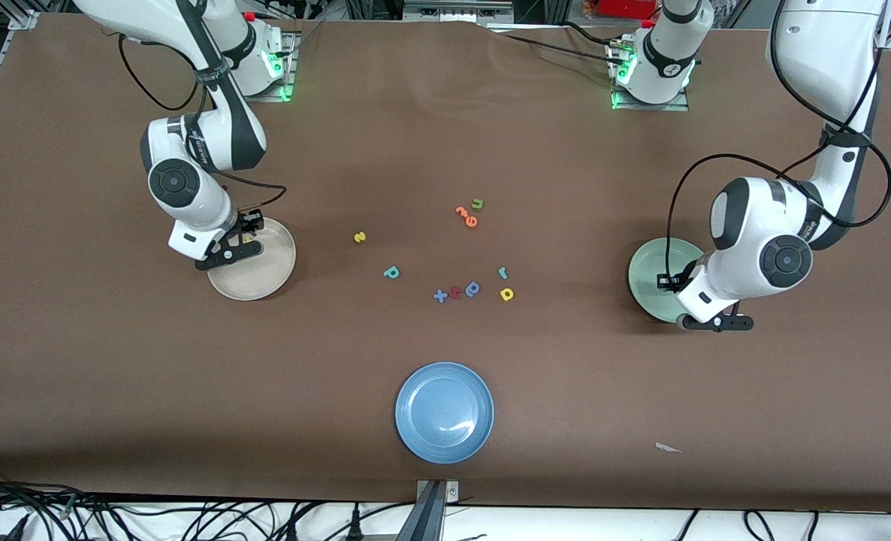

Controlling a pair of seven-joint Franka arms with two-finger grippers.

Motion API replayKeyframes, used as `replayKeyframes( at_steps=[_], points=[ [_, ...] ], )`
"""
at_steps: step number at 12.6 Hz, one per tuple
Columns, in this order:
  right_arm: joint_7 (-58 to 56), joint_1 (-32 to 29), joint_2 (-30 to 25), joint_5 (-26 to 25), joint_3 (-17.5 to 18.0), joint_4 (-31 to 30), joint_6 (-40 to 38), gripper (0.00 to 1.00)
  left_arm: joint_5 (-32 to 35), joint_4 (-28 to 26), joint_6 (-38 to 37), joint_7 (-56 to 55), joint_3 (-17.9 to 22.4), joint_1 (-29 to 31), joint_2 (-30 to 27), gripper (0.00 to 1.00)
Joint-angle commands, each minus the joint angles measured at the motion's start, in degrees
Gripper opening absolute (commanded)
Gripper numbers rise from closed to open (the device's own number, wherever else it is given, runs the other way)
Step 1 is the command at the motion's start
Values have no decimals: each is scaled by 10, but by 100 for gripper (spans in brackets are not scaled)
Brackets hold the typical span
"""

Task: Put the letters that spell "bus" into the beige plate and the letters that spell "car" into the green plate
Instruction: 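Drop u in the white plate while the left gripper drops c in green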

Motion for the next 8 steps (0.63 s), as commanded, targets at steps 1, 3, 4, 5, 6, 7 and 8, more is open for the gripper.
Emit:
replayKeyframes(
  at_steps=[1, 3, 4, 5, 6, 7, 8],
  points=[
    [102, 7, -10, 3, 57, 63, -95, 70, 16, -2, -4, 6, -6, -1, -1, 100],
    [208, 9, -2, 4, 108, 87, -100, 66, 10, 0, -4, -3, -9, -4, -2, 100],
    [261, 10, 8, 24, 122, 91, -80, 66, 7, 3, -4, -23, -12, -9, -3, 100],
    [297, 10, 15, 53, 138, 91, -51, 66, 7, 7, -1, -69, -24, -14, -3, 100],
    [315, 11, 26, 69, 153, 90, -29, 65, 6, 9, 2, -116, -42, -15, -3, 100],
    [338, 11, 39, 73, 161, 90, -9, 65, 1, 13, 8, -159, -59, -16, -2, 100],
    [366, 13, 54, 72, 169, 88, 12, 65, -8, 14, 21, -201, -76, -16, -2, 100]
  ],
)
